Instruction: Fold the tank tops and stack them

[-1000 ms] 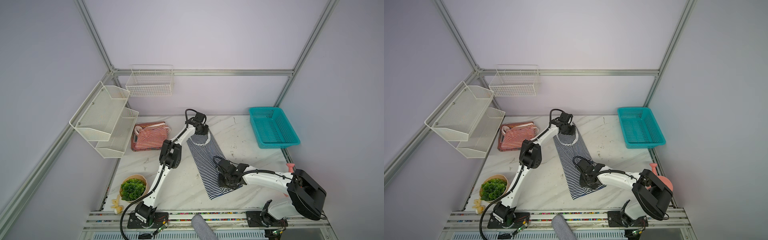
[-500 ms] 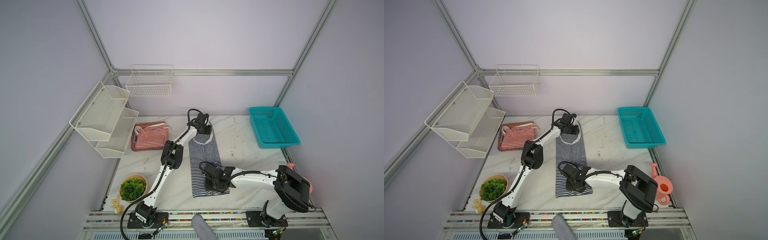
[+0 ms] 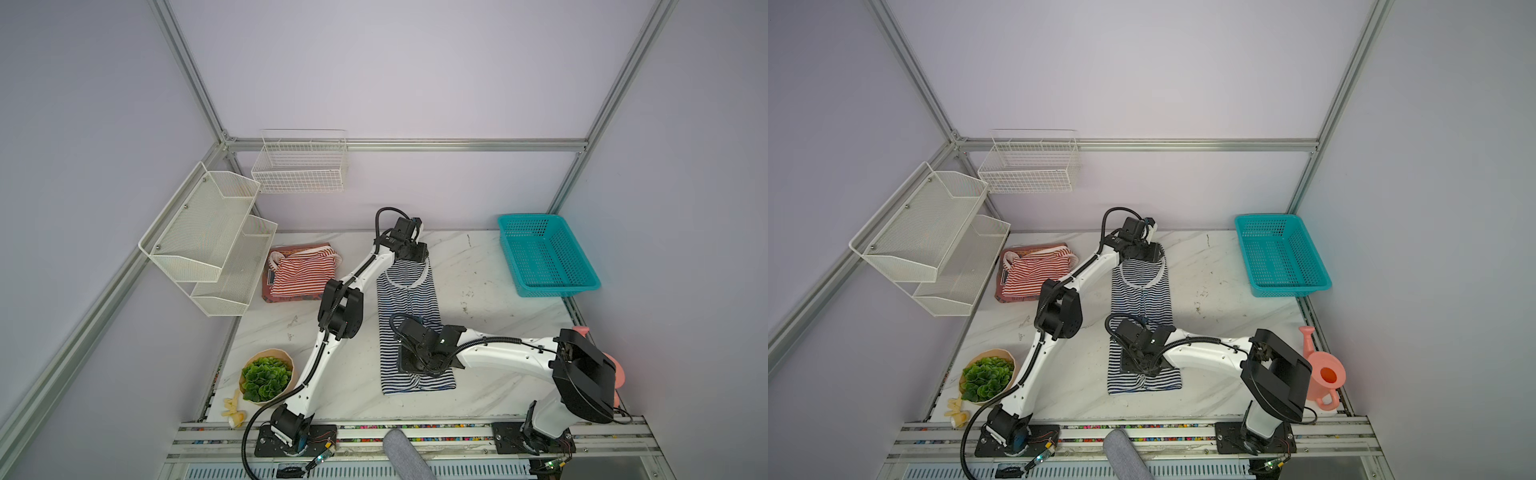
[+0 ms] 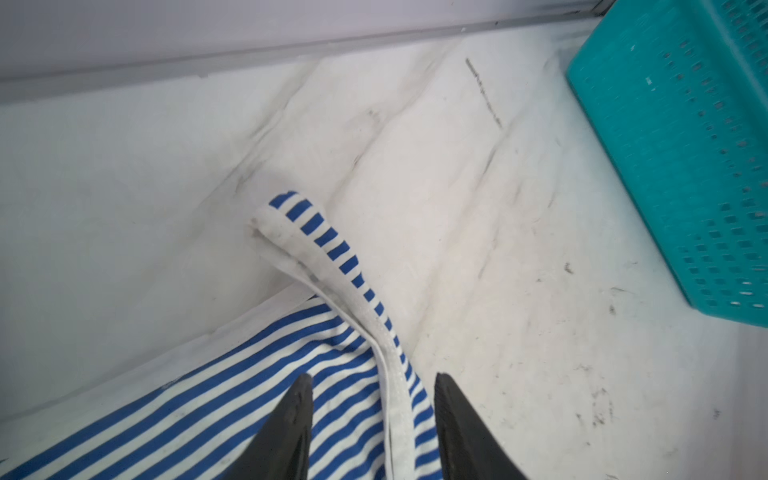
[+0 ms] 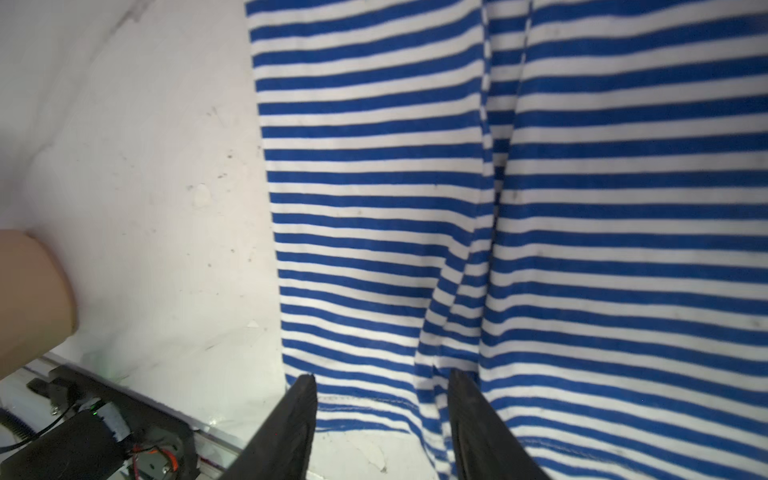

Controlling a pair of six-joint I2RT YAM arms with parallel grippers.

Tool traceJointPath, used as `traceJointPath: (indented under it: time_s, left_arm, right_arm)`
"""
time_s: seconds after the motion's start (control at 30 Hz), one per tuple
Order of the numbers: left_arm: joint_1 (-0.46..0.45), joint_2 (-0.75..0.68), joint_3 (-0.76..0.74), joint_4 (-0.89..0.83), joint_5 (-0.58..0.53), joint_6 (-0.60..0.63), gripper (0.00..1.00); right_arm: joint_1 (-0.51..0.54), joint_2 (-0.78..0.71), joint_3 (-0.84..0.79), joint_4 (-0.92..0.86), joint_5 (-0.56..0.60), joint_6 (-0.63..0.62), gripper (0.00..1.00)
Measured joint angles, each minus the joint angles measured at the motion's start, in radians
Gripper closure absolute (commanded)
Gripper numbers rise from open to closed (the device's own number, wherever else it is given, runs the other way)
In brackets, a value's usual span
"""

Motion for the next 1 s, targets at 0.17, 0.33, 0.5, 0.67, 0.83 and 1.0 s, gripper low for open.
traceJointPath:
  time_s: [0.17,0.33,0.5,0.67,0.83,1.0]
  left_arm:
    - [0.0,-0.193,-0.116,-0.008,-0.053,0.0,0.49]
    - [-0.001,-0.439,-0.356,-0.077,-0.179,-0.03,0.48]
    - [-0.008,-0.763,-0.775,-0.139,-0.209,-0.108,0.48]
    - [-0.08,-1.004,-1.114,-0.195,-0.202,-0.179,0.49]
    - [-0.195,-1.061,-1.301,-0.241,-0.167,-0.255,0.49]
    - [-0.251,-1.061,-1.426,-0.257,-0.128,-0.34,0.48]
  right_arm:
    - [0.0,-0.11,0.024,-0.069,0.05,-0.009,0.37]
    - [-0.041,-0.312,0.008,-0.153,0.106,-0.016,0.36]
    - [-0.147,-0.467,-0.092,-0.192,0.105,-0.024,0.36]
    - [-0.228,-0.411,-0.185,-0.223,0.074,-0.072,0.34]
    - [-0.249,-0.277,-0.231,-0.22,0.039,-0.132,0.33]
    - [-0.257,-0.203,-0.283,-0.192,0.003,-0.163,0.33]
